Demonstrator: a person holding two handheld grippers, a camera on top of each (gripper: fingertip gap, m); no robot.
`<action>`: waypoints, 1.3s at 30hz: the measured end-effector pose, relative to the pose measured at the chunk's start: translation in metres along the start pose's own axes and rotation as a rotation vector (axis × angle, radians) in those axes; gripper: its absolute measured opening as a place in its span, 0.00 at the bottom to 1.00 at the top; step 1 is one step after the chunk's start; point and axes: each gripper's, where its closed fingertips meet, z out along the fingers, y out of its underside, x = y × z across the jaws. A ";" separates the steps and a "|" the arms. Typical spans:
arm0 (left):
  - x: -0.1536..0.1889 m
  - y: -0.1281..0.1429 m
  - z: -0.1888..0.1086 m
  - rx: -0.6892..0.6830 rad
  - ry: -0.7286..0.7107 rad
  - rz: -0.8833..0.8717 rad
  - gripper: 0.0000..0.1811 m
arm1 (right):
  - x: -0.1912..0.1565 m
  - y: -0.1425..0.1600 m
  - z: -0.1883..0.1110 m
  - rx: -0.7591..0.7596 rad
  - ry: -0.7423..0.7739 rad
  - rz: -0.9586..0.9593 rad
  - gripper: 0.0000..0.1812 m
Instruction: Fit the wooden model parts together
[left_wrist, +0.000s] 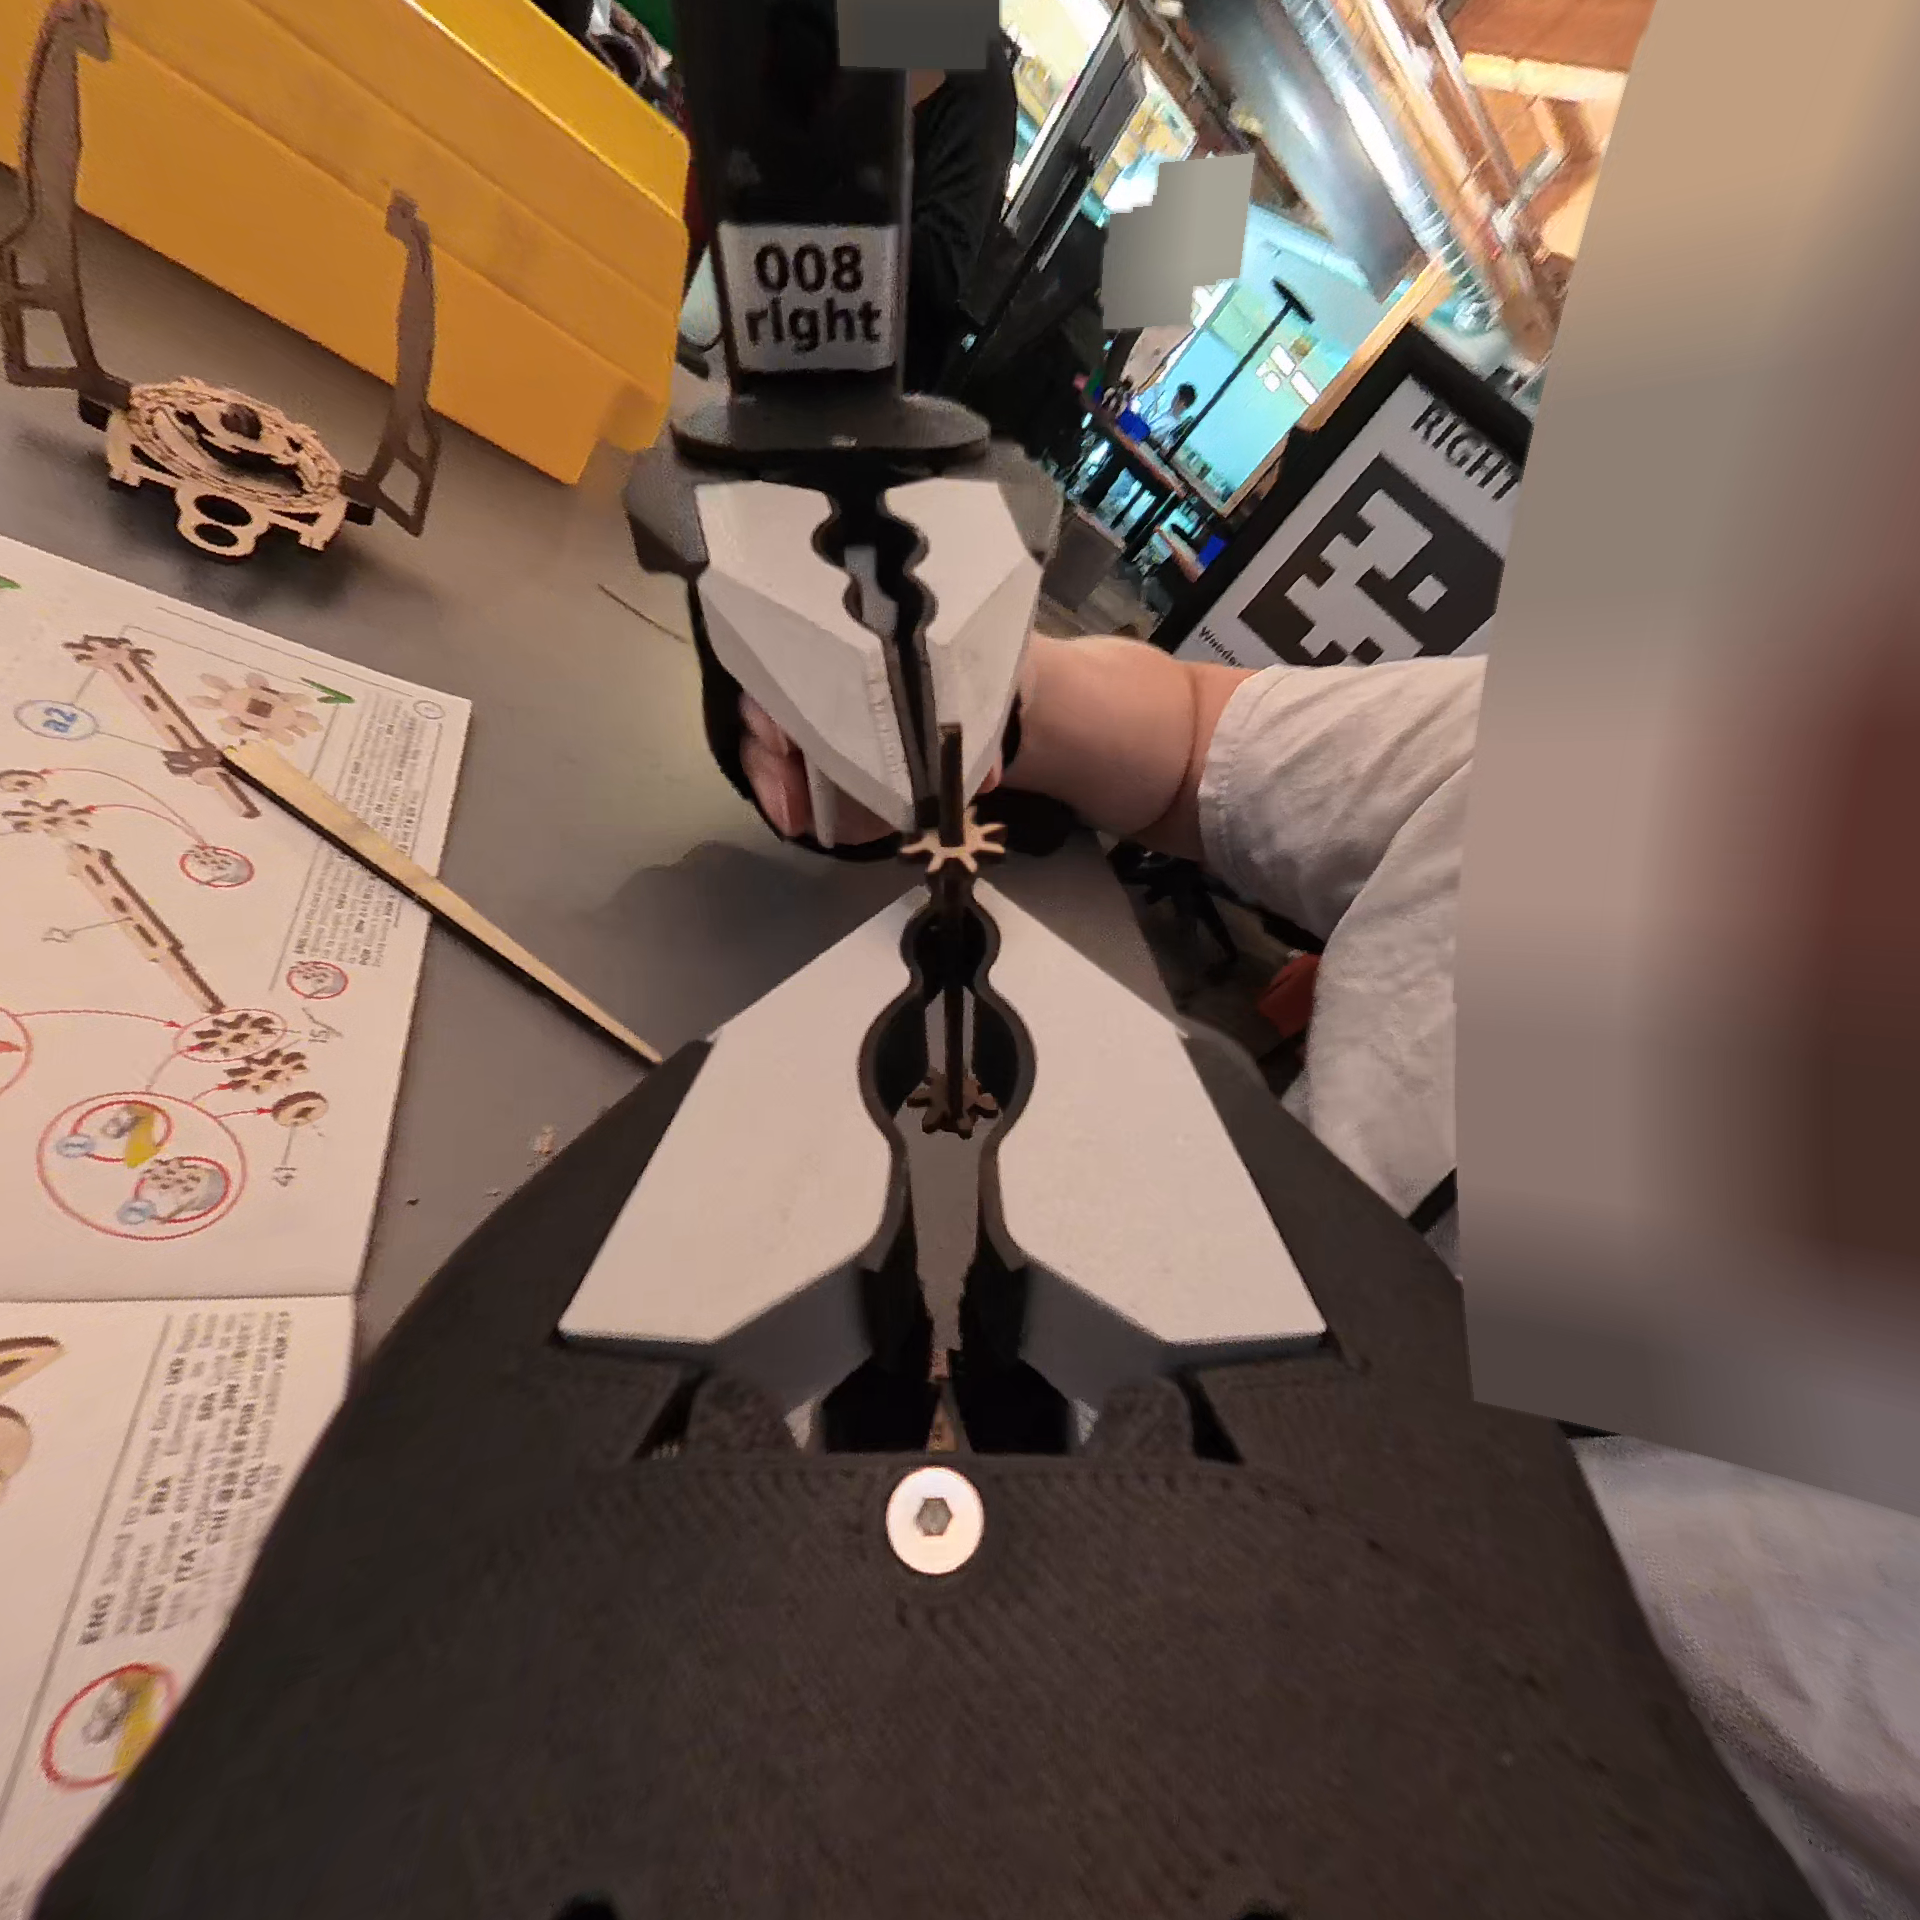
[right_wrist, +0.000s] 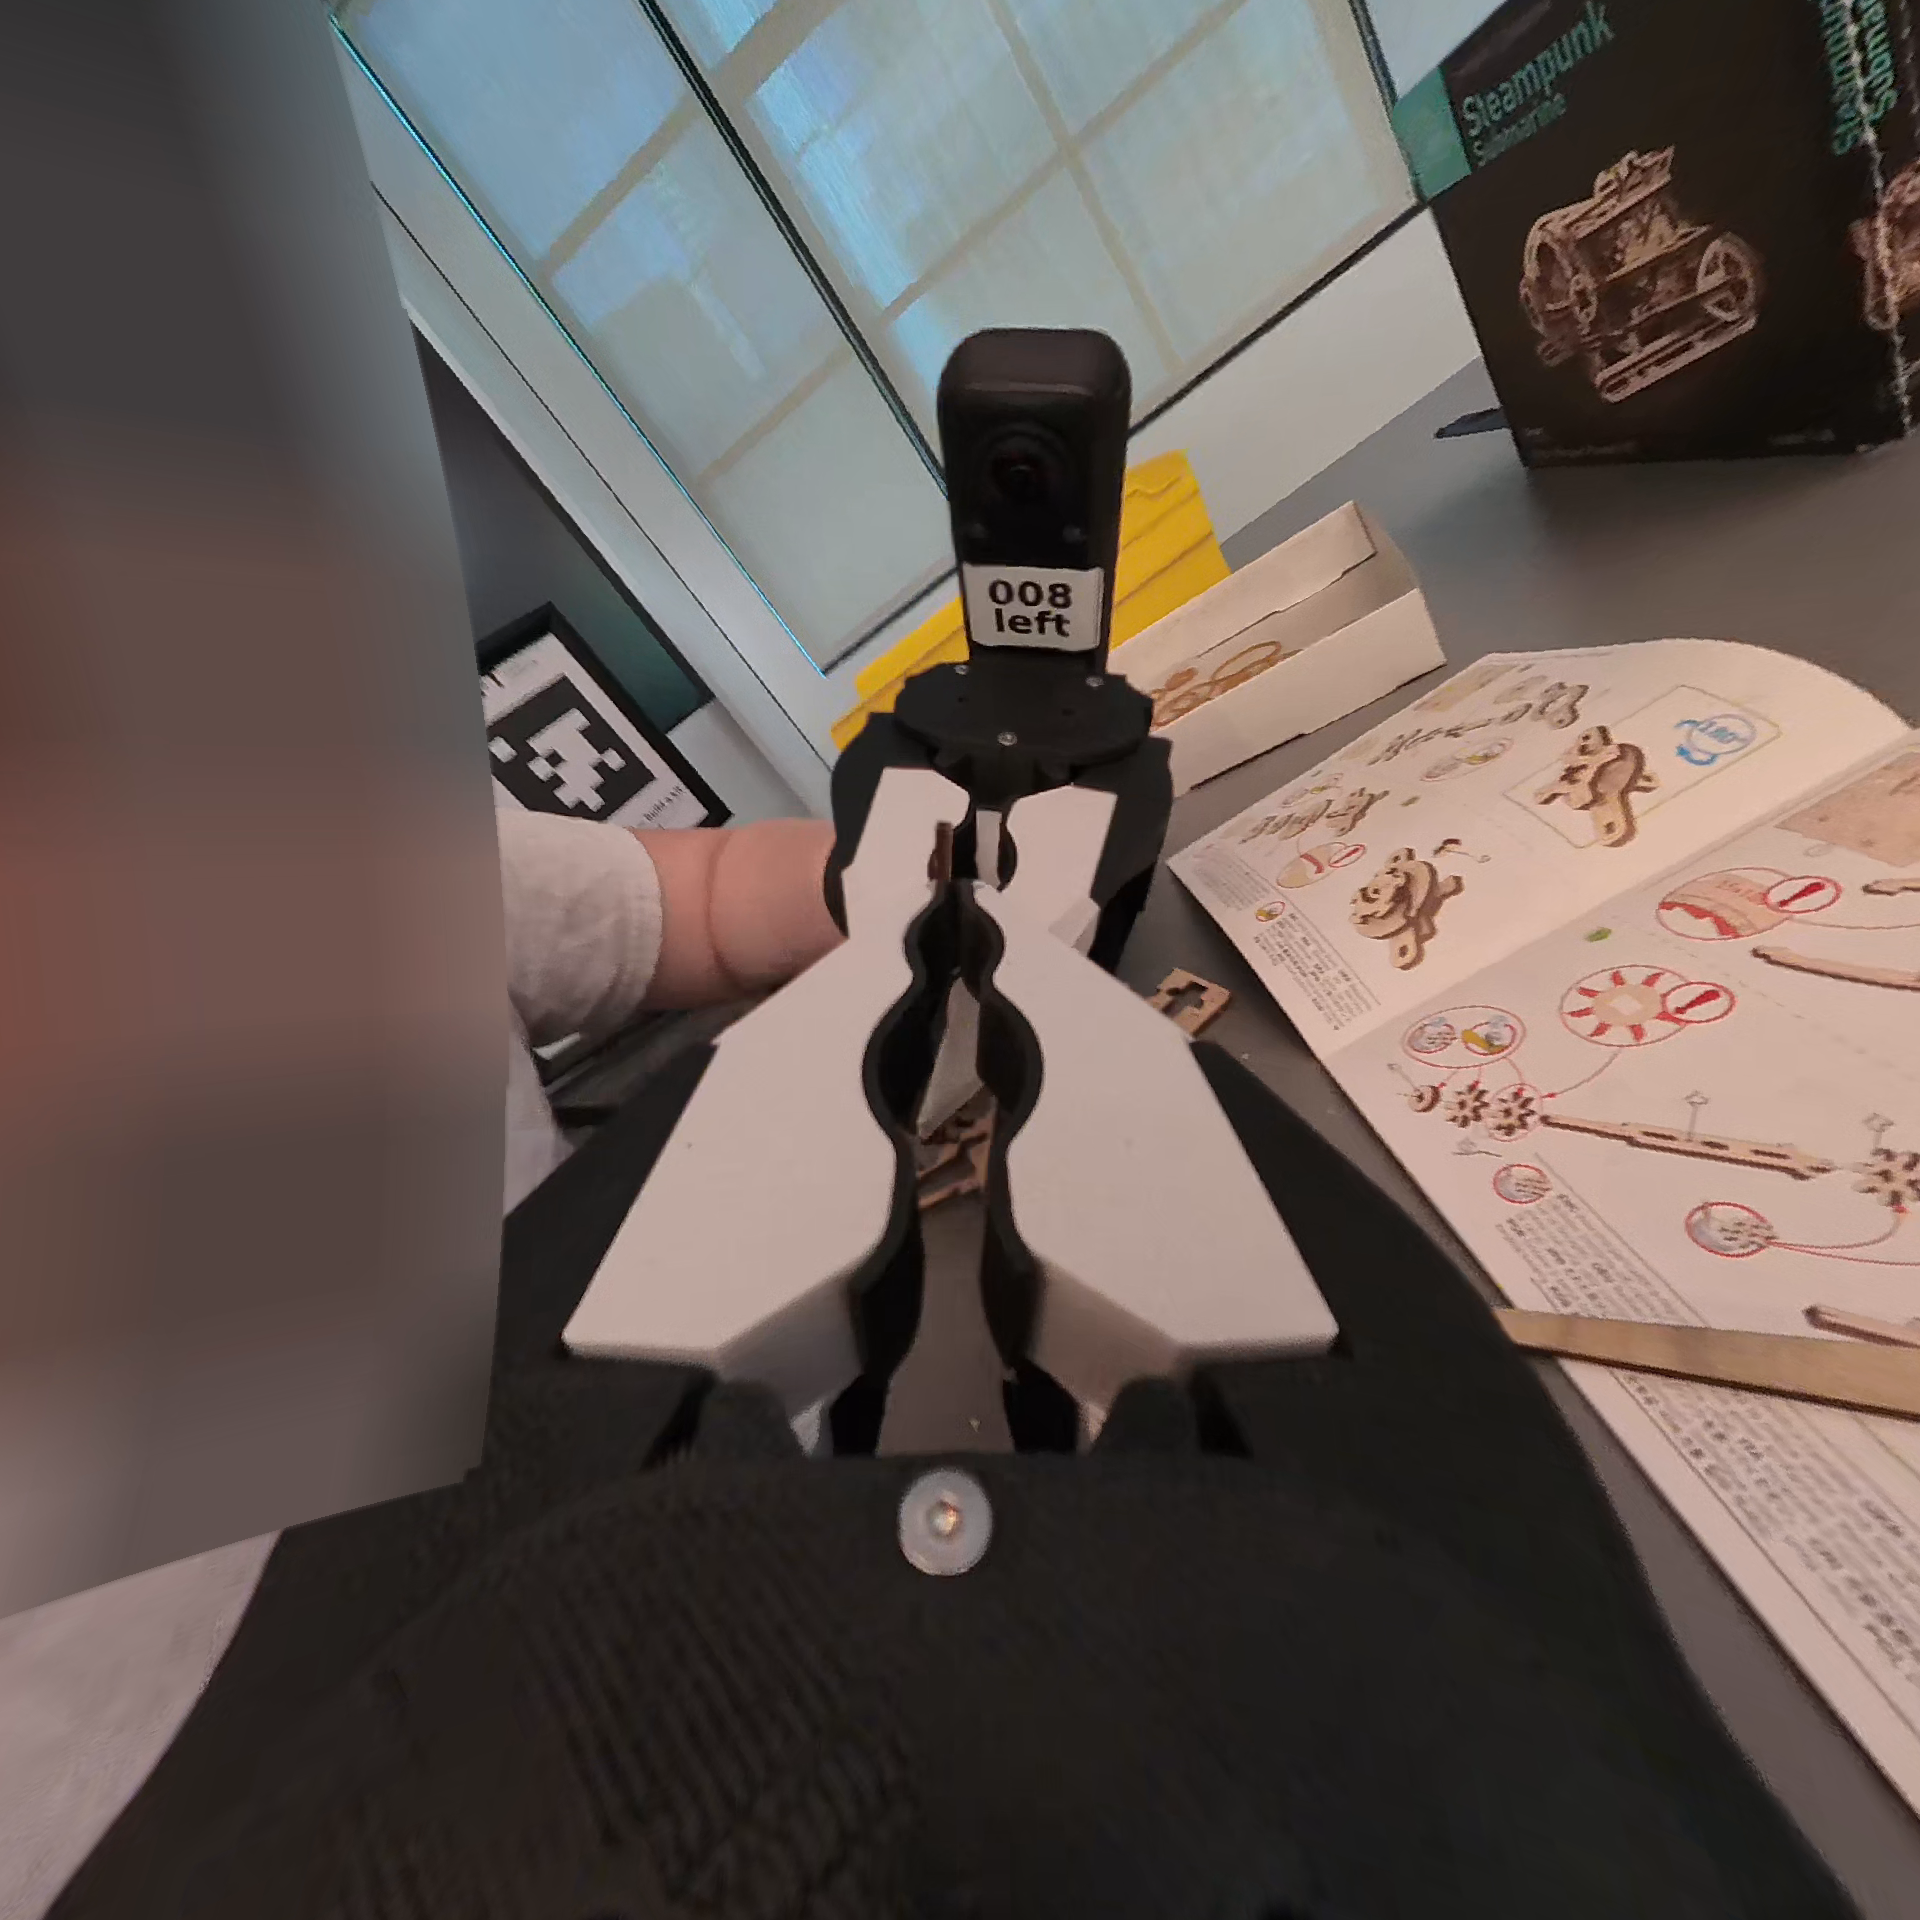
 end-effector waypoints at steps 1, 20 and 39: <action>-0.004 0.002 0.000 -0.018 -0.032 0.035 0.00 | 0.000 0.001 0.000 -0.014 0.012 -0.026 0.00; -0.009 0.007 -0.003 -0.092 -0.239 0.632 0.00 | -0.020 0.006 -0.001 -0.104 0.044 -0.453 0.03; -0.009 0.014 0.003 -0.125 -0.215 0.607 0.00 | -0.018 0.016 0.004 -0.150 0.053 -0.452 0.00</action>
